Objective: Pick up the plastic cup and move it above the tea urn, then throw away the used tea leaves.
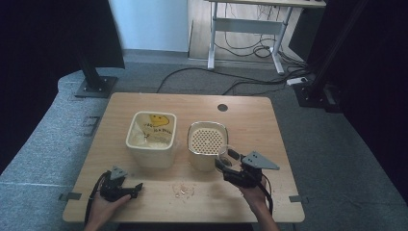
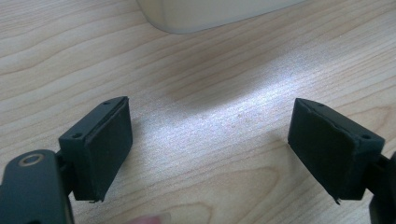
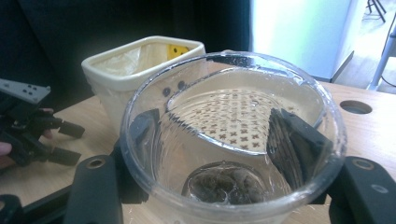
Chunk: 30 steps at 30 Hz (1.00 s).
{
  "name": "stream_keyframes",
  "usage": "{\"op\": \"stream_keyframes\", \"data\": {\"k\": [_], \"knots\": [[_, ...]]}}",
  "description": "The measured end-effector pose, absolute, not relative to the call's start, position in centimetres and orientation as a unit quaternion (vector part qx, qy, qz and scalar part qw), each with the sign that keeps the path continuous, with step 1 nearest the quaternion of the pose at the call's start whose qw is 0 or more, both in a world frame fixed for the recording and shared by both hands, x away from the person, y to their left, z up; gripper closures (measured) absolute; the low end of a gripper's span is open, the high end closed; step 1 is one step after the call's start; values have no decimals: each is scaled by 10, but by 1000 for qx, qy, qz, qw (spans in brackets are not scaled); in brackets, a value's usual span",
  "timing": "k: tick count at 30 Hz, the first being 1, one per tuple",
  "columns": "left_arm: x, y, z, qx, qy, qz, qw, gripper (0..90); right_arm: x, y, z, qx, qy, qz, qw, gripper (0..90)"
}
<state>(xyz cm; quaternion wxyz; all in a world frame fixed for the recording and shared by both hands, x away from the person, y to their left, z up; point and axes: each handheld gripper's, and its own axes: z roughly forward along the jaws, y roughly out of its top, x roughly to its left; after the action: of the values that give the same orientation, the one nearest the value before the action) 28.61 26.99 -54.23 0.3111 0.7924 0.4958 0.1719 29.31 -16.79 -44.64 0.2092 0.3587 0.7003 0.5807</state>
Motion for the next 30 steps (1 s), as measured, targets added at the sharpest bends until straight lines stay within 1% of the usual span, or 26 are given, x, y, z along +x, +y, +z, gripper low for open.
{"op": "stream_keyframes", "data": {"k": [9,14,22,26,30], "knots": [[287,269,-542,793,496,172,310,138,293,-185,-435,375,681,586,227,363],[287,269,-542,795,493,173,307,137,298,-192,-421,388,664,588,252,364],[287,269,-542,795,492,173,309,135,324,-203,-404,400,661,574,269,366],[287,269,-542,797,491,174,307,138,334,-204,-397,404,655,584,257,369],[287,269,-543,797,490,175,307,137,340,-199,-391,398,664,568,278,371]]}}
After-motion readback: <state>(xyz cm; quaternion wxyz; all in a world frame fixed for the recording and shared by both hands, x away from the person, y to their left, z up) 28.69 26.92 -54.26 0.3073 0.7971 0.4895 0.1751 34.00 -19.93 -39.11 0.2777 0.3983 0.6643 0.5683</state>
